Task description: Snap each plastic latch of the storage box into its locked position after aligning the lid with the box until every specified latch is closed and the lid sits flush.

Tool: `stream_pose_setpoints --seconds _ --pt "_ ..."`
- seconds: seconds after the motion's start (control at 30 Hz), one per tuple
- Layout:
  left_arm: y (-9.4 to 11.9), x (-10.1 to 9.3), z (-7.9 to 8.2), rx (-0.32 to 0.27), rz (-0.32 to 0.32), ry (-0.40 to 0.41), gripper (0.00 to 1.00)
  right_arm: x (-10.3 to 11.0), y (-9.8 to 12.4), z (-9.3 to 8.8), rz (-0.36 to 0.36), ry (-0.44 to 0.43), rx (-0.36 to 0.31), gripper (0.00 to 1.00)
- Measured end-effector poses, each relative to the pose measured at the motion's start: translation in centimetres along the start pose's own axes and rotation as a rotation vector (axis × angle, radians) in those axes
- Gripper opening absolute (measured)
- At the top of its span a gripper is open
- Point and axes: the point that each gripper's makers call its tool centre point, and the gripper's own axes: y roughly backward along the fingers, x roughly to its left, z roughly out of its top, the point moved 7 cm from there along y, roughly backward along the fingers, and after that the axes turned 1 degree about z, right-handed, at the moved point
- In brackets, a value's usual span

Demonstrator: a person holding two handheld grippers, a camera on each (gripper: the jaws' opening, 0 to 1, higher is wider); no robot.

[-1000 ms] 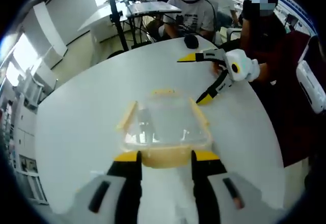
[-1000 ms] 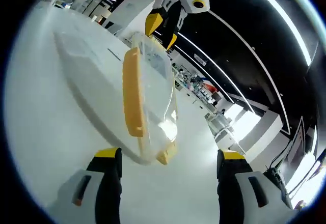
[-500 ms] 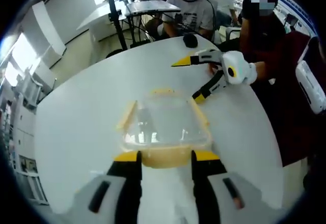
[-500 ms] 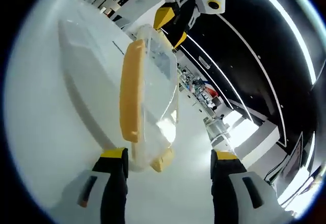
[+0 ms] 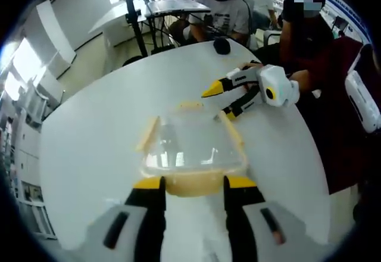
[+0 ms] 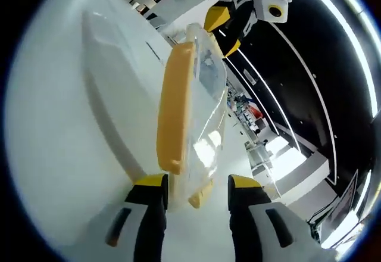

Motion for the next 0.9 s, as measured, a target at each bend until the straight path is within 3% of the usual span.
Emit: stream_pose_setpoints --seconds 0.1,0.3,0.9 --pt "-0.1 0.0 0.0 0.002 -0.002 0.005 0.37 0.4 0.0 0.1 0.011 0.019 0.000 0.26" --pt "-0.1 0.0 -0.1 0.007 -0.006 0.008 0.37 0.8 0.0 0.3 0.024 0.043 0.001 0.19" --pt "0.0 0.5 0.0 0.010 -0.011 0.020 0.37 0.3 1.1 0.8 -0.052 0.122 0.006 0.14"
